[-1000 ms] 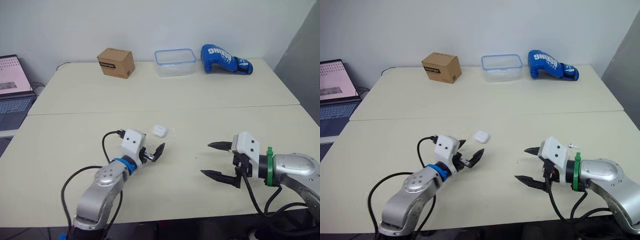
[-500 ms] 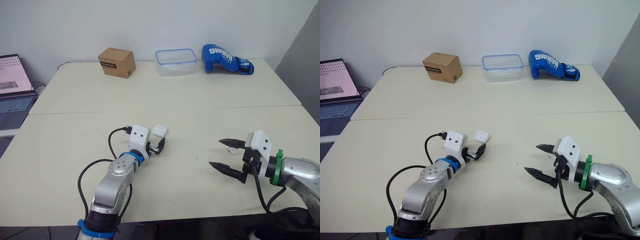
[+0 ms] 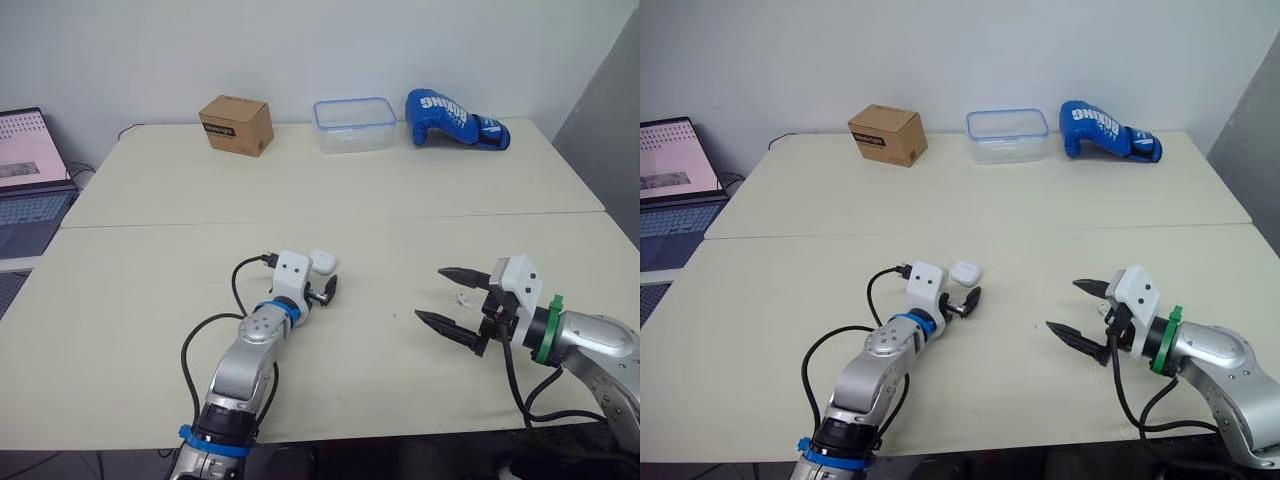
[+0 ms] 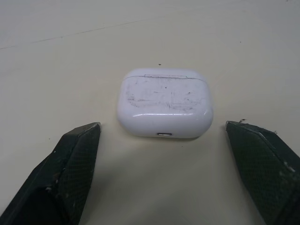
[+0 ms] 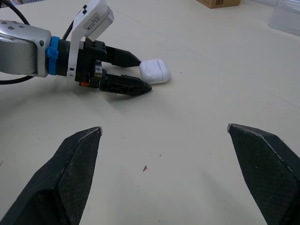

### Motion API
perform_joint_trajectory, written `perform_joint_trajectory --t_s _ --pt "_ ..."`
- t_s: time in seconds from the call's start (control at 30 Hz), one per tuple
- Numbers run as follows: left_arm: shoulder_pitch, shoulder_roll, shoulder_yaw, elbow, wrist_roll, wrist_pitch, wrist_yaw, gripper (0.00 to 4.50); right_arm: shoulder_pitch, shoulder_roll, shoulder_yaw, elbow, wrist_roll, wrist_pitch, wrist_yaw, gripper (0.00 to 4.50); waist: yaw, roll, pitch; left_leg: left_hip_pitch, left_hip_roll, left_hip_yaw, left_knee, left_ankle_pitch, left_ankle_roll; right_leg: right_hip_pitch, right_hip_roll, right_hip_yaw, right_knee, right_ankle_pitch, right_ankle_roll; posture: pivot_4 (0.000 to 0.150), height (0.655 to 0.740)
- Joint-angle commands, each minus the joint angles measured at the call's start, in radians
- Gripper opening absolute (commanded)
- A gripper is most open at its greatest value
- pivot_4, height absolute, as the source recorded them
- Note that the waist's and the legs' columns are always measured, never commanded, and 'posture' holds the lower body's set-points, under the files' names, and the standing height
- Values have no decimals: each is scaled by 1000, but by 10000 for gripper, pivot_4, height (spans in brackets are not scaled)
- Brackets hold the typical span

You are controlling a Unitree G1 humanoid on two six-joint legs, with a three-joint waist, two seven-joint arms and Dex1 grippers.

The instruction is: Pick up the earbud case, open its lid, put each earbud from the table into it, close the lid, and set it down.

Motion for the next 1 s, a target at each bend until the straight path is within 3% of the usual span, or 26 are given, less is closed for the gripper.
perform_joint_trajectory --t_s 0.03,0.8,0.9,1.0 --pt "-16 -10 -3 21 9 -21 -7 44449 -12 2 -1 -40 9 0 -9 45000 0 0 0 0 0 0 0 0 0 0 0 0 0 0 0 1500 7307" --pt "-68 -28 -10 108 25 -37 -33 44449 -23 -5 11 -83 12 48 -32 45000 9 0 0 1 0 0 1 0 0 1 0 0 1 0 0 1500 7307" --pt "-89 -23 -13 76 24 37 -34 38843 -19 -3 9 -86 13 51 -32 45000 10 0 0 1 0 0 1 0 0 1 0 0 1 0 0 1500 7307" --pt "-129 -16 -17 36 28 139 -29 38843 -15 -1 10 -85 11 49 -33 45000 10 0 0 1 0 0 1 0 0 1 0 0 0 0 0 1500 7307"
